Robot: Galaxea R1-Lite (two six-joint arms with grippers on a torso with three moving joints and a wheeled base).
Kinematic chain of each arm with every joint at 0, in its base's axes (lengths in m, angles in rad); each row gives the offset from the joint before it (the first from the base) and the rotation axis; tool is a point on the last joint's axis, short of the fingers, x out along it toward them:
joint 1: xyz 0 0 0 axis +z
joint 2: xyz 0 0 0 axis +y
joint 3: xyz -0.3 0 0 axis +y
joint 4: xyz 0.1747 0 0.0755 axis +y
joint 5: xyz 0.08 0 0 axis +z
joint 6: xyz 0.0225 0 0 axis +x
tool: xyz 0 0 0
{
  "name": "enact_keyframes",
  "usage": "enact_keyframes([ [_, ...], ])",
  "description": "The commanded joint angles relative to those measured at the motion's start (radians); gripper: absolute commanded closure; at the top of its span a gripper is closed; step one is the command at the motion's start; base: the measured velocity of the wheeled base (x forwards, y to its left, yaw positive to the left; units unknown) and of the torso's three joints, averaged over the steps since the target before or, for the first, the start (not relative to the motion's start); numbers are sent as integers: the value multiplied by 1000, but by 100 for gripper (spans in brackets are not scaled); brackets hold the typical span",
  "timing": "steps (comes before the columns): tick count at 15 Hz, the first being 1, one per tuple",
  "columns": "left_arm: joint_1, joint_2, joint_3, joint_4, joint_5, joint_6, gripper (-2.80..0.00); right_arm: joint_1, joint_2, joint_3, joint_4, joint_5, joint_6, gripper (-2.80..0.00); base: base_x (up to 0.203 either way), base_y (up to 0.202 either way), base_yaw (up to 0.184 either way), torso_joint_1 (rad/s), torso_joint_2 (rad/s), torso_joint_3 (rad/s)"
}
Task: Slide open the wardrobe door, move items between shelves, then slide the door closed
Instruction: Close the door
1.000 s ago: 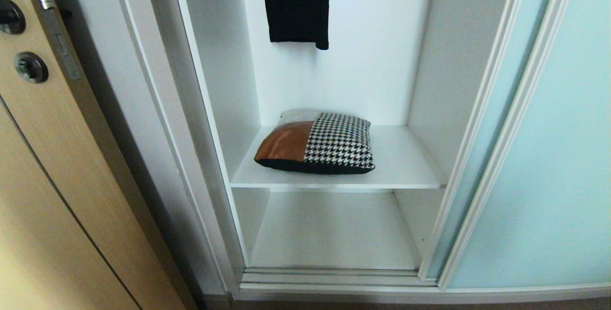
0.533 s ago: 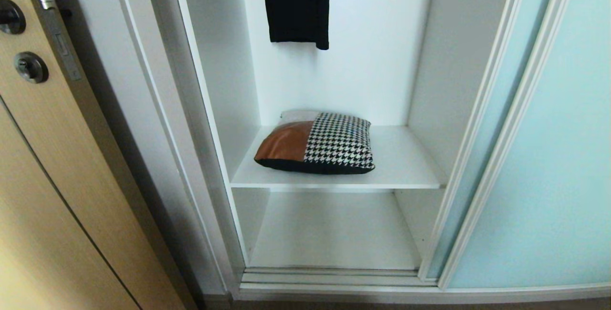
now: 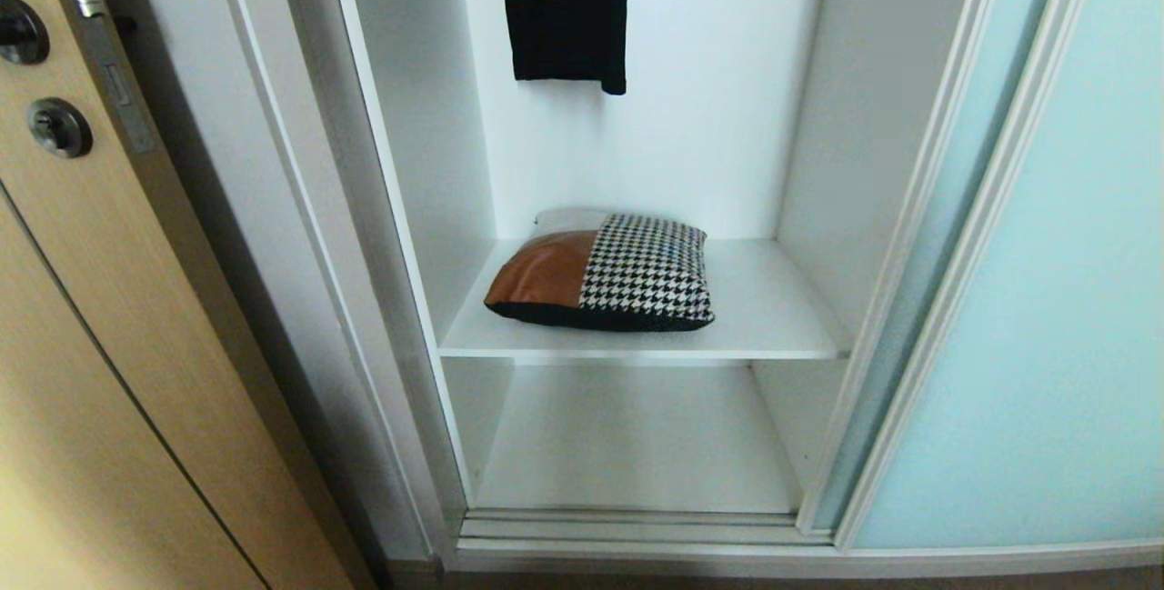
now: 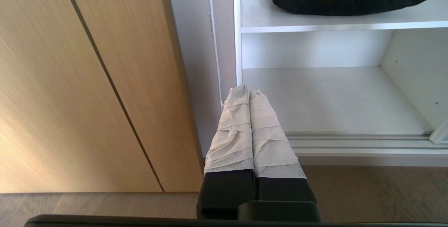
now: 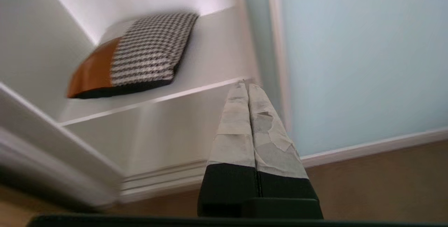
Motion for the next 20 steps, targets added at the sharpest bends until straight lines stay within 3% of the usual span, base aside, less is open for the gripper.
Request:
enact_keyframes([
  [1, 0, 2, 0, 0, 0, 0, 0, -177, 97, -37, 6, 258, 9, 0, 0, 0, 0, 0, 0, 0],
  [3, 0, 2, 0, 0, 0, 1, 0, -346, 160, -61, 8, 530, 12, 0, 0, 0, 0, 0, 0, 0],
  [4, 0, 2, 0, 0, 0, 1, 0, -402, 215, -74, 4, 621, 13, 0, 0, 0, 0, 0, 0, 0],
  [6, 0, 2, 0, 0, 0, 0, 0, -433, 313, -92, -27, 692, 15, 0, 0, 0, 0, 0, 0, 0],
  [12, 0, 2, 0, 0, 0, 0, 0, -450, 514, -121, -110, 714, 13, 0, 0, 0, 0, 0, 0, 0],
  [20, 0, 2, 0, 0, 0, 0, 0, -498, 627, -174, -183, 714, 21, 0, 0, 0, 0, 0, 0, 0],
])
